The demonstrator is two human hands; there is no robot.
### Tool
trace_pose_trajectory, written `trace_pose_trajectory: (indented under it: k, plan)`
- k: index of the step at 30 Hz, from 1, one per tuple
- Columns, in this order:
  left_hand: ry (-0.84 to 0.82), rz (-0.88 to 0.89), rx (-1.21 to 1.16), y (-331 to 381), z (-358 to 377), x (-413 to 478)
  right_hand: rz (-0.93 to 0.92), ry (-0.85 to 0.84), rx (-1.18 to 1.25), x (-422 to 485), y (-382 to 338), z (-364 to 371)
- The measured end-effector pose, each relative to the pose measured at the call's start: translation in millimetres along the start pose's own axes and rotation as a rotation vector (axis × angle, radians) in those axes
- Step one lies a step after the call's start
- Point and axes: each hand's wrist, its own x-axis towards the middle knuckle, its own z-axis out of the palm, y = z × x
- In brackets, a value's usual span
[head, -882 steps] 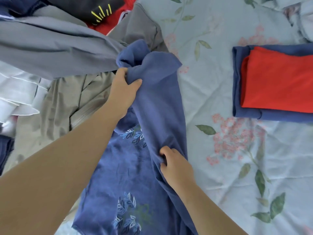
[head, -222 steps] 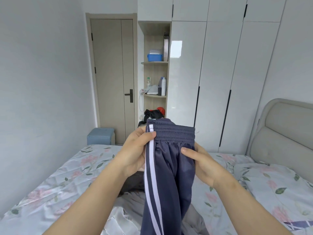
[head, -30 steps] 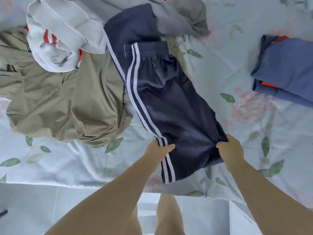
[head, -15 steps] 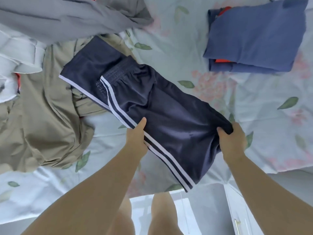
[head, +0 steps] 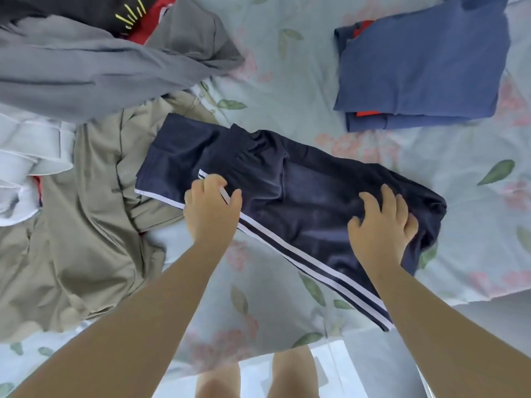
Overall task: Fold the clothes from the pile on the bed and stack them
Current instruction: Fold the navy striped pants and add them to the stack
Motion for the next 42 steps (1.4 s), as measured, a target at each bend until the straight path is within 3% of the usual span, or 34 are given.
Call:
trace_pose_trajectory:
  k: [2,5,8,11,13,16,19,21,23,24,26,28,29,31,34,37,39,40,42]
  plan:
    - [0.033,-0.021,-0.015,-4.8,-1.4,21.3,-0.078,0.016,0.038,-1.1,-11.9,3.5]
    - [-0.213,-0.205,-0.122,-8.1,-0.1,47.3,-0.097,-0.093,0.233,0.0,-35.1,8.2]
    - [-0.376,-0.38,-0.365,-13.3,-2.9,60.0,0.016,-0.217,0.586,1.0,-60.6,6.2]
    - [-0.491,-0.493,-0.511,-16.5,-9.8,55.4,0.119,-0.364,0.765,0.3,-86.7,1.3]
    - [-0.427,-0.366,-0.493,-18.7,-10.1,51.4,0.218,-0.447,0.929,3.6,-105.7,-3.6]
    - [-0.36,0.029,-0.27,-6.6,-14.5,32.0,0.343,-0.623,1.14,11.6,-127.7,-12.5]
    - [-0.616,0.403,-0.209,6.0,-12.0,2.5,0.308,-0.642,1.065,19.9,-134.2,-14.9]
    - [-0.843,0.436,-0.265,6.6,-10.0,-7.9,0.308,-0.535,1.017,24.0,-125.9,-14.9]
    - [-0.909,0.282,-0.414,2.4,-8.4,-4.4,0.325,-0.398,0.912,28.1,-107.4,-15.9]
    - [-0.833,0.191,-0.492,0.6,-7.1,0.0,0.346,-0.339,0.869,29.5,-95.2,-16.2]
    - [-0.526,0.014,-0.533,-3.6,-3.8,11.8,0.407,-0.229,0.81,29.5,-72.6,-16.7]
    - [-0.248,-0.076,-0.369,-13.6,2.4,26.1,0.47,-0.138,0.778,27.2,-55.2,-15.4]
    - [-0.194,-0.077,-0.253,-20.2,6.9,33.0,0.48,-0.119,0.756,25.4,-49.3,-14.1]
    - [-0.245,-0.069,-0.05,-27.2,14.3,42.0,0.473,-0.112,0.711,24.3,-41.1,-9.3]
    - [-0.177,-0.209,-0.004,-21.1,21.4,37.3,0.475,-0.146,0.728,25.2,-35.0,-1.6]
    - [0.134,-0.731,-0.246,-31.9,21.9,31.8,0.487,-0.183,0.734,23.7,-35.8,-0.5]
    - [0.248,-0.996,-0.508,-44.9,16.8,33.6,0.485,-0.174,0.774,20.8,-39.4,-3.5]
    - [0.245,-0.999,-0.671,-48.6,15.0,37.0,0.478,-0.15,0.795,19.7,-40.7,-4.3]
    - [0.204,-0.835,-0.96,-43.0,11.0,39.2,0.466,-0.107,0.841,17.4,-45.5,-7.8]
